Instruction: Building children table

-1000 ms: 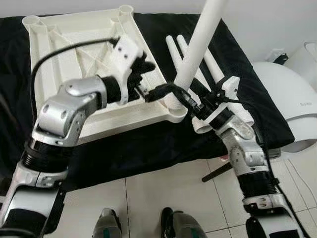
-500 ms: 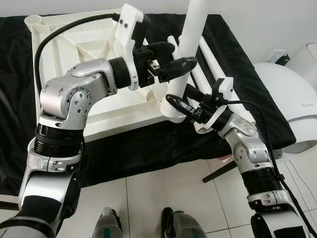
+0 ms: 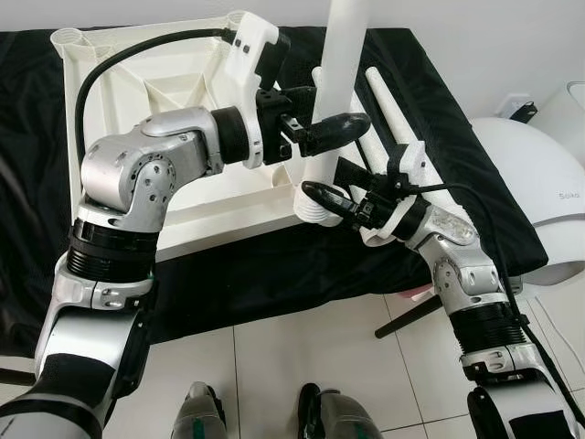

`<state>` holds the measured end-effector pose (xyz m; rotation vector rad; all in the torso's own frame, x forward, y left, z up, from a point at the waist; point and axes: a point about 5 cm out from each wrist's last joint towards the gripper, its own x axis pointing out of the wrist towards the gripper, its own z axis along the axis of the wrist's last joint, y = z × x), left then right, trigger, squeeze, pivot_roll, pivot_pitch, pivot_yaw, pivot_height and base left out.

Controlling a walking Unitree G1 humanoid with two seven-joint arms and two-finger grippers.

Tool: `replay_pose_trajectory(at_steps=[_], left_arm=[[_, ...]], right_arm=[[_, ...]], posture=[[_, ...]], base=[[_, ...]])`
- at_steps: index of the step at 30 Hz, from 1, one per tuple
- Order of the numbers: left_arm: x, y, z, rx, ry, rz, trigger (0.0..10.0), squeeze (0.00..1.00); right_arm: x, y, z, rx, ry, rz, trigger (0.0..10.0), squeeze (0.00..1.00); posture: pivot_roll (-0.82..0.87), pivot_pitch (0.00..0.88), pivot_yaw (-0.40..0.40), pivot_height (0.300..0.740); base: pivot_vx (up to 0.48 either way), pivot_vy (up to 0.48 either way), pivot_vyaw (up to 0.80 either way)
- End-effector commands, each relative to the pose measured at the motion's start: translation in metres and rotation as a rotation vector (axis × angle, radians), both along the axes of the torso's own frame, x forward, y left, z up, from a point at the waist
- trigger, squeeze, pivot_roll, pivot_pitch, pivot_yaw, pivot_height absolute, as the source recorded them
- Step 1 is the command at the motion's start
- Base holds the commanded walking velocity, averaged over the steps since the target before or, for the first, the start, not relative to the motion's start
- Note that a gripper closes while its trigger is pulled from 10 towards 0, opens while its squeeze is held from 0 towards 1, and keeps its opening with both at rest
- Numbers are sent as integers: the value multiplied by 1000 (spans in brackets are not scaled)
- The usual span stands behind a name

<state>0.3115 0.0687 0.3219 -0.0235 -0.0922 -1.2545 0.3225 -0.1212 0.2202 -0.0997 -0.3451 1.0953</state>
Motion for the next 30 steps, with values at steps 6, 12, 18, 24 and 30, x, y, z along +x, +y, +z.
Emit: replay_pose_trajectory(at_steps=[6, 12, 18, 24, 30], left_arm=[[-3, -6, 6, 22, -1, -66, 10000, 0], [0, -4, 11, 4, 12, -58, 0, 0], [1, -3, 14, -15, 18, -53, 0, 0], [0, -2, 17, -7, 7, -49, 0, 0], [1, -2, 18, 0, -8, -31, 0, 0]], right_arm=[[0, 1, 3, -39, -26, 32, 10000, 0], [0, 1, 3, -56, -31, 45, 10000, 0], [1, 0, 5, -63, -40, 46, 10000, 0], [4, -2, 7, -66, -45, 43, 10000, 0], [6, -4, 7, -59, -24, 33, 10000, 0]], posture=[[86, 177, -47, 740], [89, 186, -49, 740], [90, 189, -49, 740], [91, 194, -51, 740], [91, 198, -56, 740]], base=[[0, 0, 0], [0, 0, 0], [0, 0, 0], [0, 0, 0], [0, 0, 0]])
